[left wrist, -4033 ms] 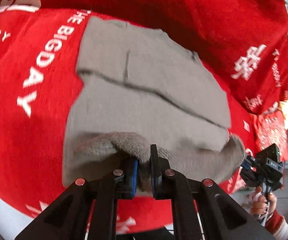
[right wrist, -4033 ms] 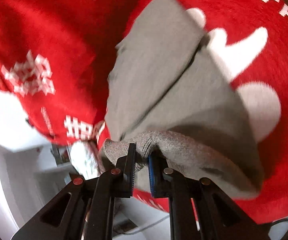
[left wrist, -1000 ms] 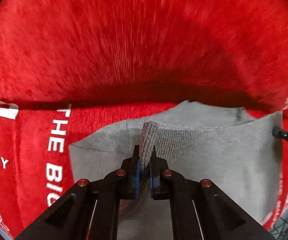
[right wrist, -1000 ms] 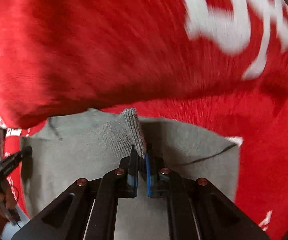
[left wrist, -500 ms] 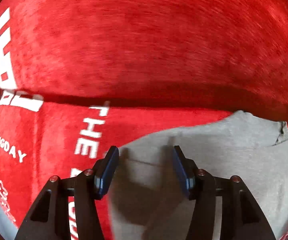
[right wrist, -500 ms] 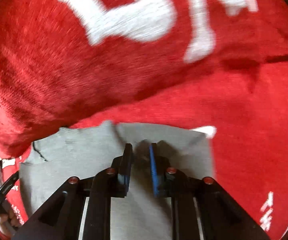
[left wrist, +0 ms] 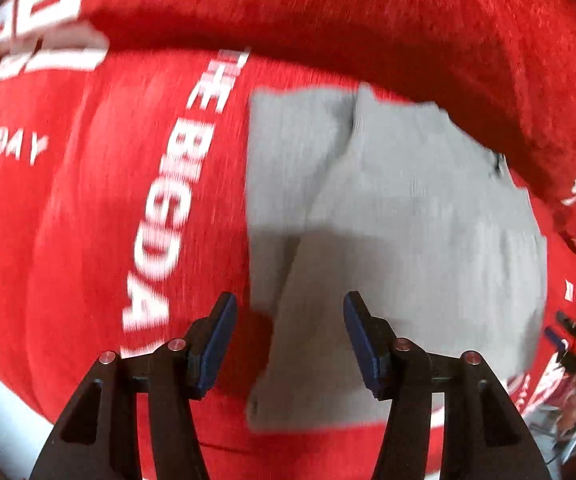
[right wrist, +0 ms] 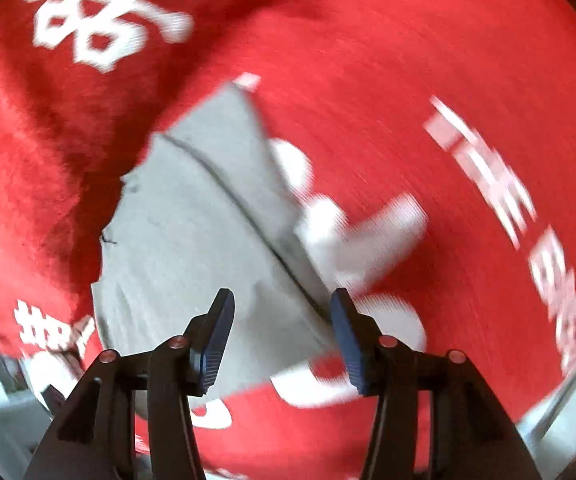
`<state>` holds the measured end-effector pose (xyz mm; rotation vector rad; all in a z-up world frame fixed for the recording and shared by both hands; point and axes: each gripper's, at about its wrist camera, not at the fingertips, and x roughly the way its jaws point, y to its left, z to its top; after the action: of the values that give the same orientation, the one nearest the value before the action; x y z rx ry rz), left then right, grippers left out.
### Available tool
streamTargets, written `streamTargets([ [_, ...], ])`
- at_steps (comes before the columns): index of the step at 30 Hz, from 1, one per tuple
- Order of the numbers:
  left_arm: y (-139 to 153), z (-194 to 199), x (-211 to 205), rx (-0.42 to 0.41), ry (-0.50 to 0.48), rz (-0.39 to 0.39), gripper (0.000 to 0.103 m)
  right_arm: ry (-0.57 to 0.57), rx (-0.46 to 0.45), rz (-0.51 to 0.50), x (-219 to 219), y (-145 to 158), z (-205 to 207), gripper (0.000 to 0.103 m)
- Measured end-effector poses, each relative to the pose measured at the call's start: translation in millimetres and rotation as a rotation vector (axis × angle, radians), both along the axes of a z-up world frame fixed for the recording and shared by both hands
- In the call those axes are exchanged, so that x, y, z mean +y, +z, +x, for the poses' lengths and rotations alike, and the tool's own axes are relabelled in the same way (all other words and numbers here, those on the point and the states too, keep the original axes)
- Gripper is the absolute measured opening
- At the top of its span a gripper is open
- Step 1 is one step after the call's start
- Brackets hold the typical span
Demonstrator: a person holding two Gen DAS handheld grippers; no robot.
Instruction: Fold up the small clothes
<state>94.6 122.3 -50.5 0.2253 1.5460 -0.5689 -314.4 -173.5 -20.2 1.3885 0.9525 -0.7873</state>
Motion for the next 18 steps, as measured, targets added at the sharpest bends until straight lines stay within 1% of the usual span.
streamTargets([
  [3, -5.8, -17.3, 12.6, 0.041, 0.024, 0.005, 0.057, -0.088, -0.05, 0.087, 12.3, -23.7, -16.7, 0.054],
  [5, -10.7, -24.5, 14.2, 0.052, 0.029, 0.014, 0.057, -0.124, -0.093, 0.118, 15.6, -35.6, -14.5, 0.056],
  [6, -14.6, -29.6, 15.1, 0.049, 0.027, 0.022, 0.057, -0.129, -0.102, 0.108, 14.0, -37.0, -9.8, 0.052],
  [7, -17.4, -32.6, 14.5, 0.04, 0.022, 0.033, 0.057, -0.108, -0.113, 0.089, 10.8, -33.9, -3.4, 0.015],
  [8, -20.5, -35.7, 13.6, 0.028, 0.019, 0.049, 0.057, -0.074, -0.103, 0.074, 8.1, -28.5, 3.7, 0.013],
  [10, -25.7, -36.7, 13.9, 0.021, 0.026, 0.059, 0.057, -0.013, -0.086, 0.012, 6.6, -13.0, 13.3, 0.013],
  [11, -25.4, -37.5, 15.1, 0.019, 0.029, 0.058, 0.057, 0.032, -0.063, -0.026, 7.6, -3.2, 16.3, 0.013],
  [13, -22.9, -38.3, 15.3, -0.003, 0.025, 0.061, 0.057, 0.064, -0.03, -0.055, 10.2, 1.8, 15.8, 0.013],
  [16, -23.4, -39.4, 15.5, -0.031, 0.007, 0.081, 0.057, 0.061, 0.021, -0.029, 12.5, -14.8, 6.4, 0.013],
  [18, -27.5, -40.0, 16.0, -0.039, -0.003, 0.087, 0.057, 0.091, 0.061, -0.034, 14.7, -26.7, 7.7, 0.013],
])
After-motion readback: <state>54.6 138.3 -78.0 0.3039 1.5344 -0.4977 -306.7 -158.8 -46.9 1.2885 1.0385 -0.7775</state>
